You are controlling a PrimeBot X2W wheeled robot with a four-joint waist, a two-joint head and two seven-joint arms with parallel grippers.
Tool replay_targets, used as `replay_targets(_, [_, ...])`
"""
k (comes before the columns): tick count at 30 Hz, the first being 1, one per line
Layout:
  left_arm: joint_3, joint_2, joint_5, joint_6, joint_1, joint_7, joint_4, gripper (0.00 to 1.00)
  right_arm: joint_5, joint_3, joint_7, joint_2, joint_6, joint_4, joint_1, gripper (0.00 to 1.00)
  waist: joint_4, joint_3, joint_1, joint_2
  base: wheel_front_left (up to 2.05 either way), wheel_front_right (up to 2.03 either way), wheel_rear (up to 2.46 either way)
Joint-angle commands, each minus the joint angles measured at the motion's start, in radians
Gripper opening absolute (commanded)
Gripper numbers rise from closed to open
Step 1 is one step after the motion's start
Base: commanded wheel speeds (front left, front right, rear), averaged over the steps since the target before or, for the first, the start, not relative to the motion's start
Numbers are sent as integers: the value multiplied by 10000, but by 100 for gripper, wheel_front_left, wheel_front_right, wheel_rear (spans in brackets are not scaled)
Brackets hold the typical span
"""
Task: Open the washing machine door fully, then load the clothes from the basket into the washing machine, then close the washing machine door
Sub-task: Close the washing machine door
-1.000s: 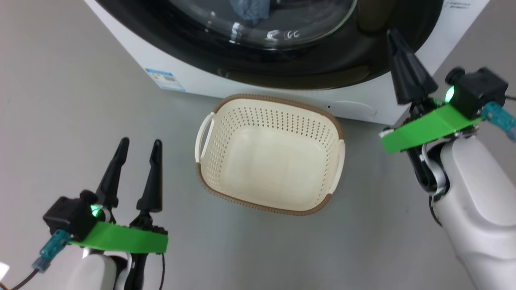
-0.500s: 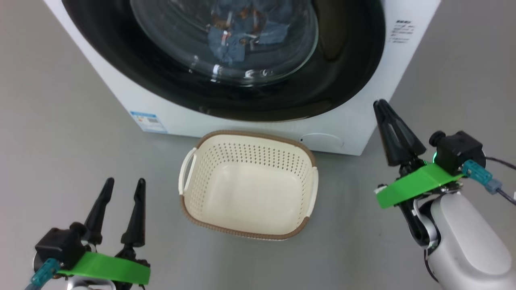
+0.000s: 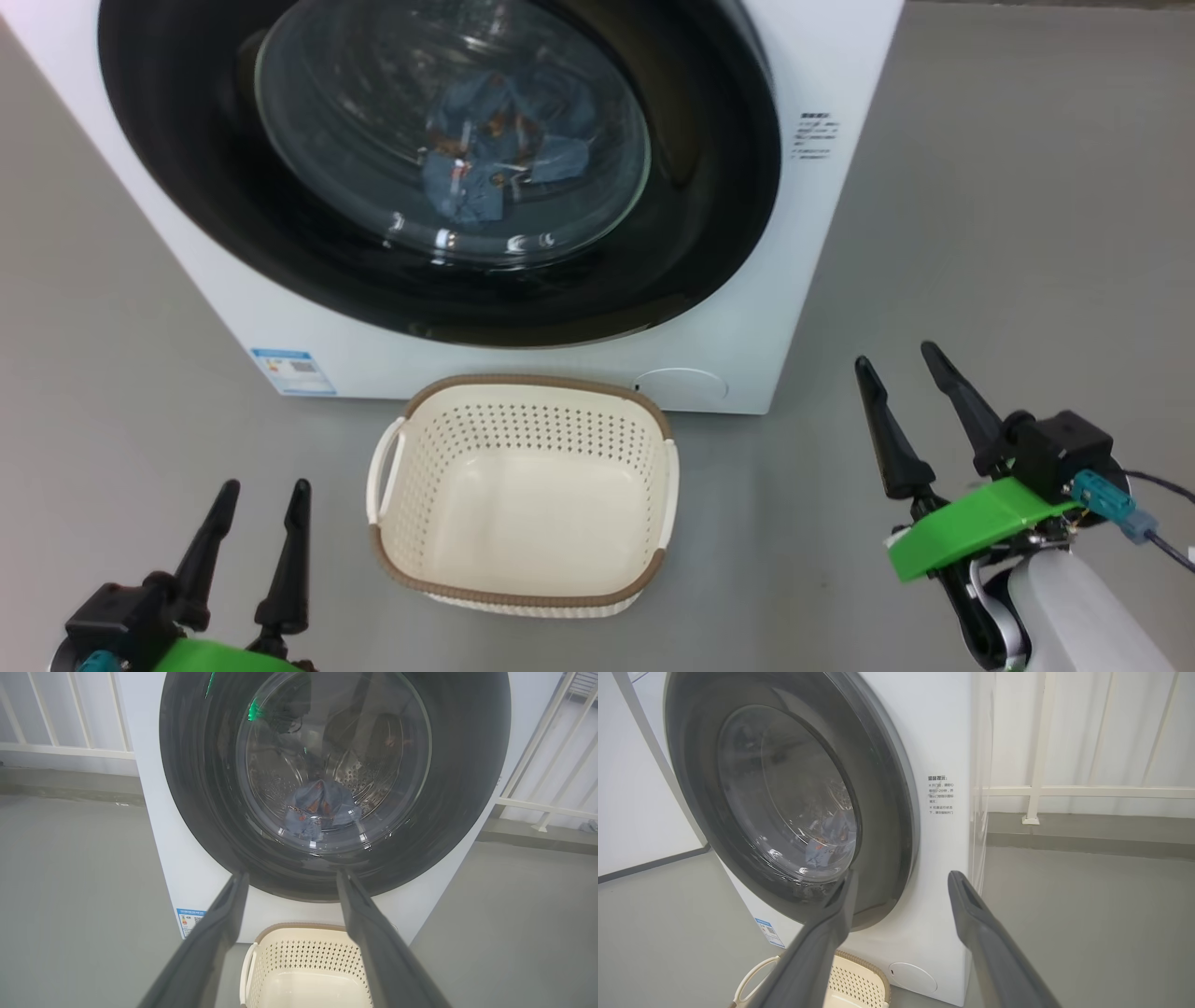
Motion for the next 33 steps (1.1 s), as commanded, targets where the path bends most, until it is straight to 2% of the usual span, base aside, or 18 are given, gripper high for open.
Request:
replay_targets(1, [405, 320, -48, 4, -77, -65, -179, 100, -12, 100, -40, 1, -29, -266, 169, 100, -310, -290, 2, 0, 0, 0, 0])
replay_targets(20, [1059, 401, 277, 4, 555, -65, -146, 100, -137, -486, -40, -157, -29, -640, 1225, 100, -1145, -631, 2, 0, 0, 0, 0])
replay_targets(33, [1476, 308, 400, 4, 845, -65, -10, 100, -218, -852, -40, -90, -29, -793, 1541, 100, -1386, -713, 2, 0, 0, 0, 0])
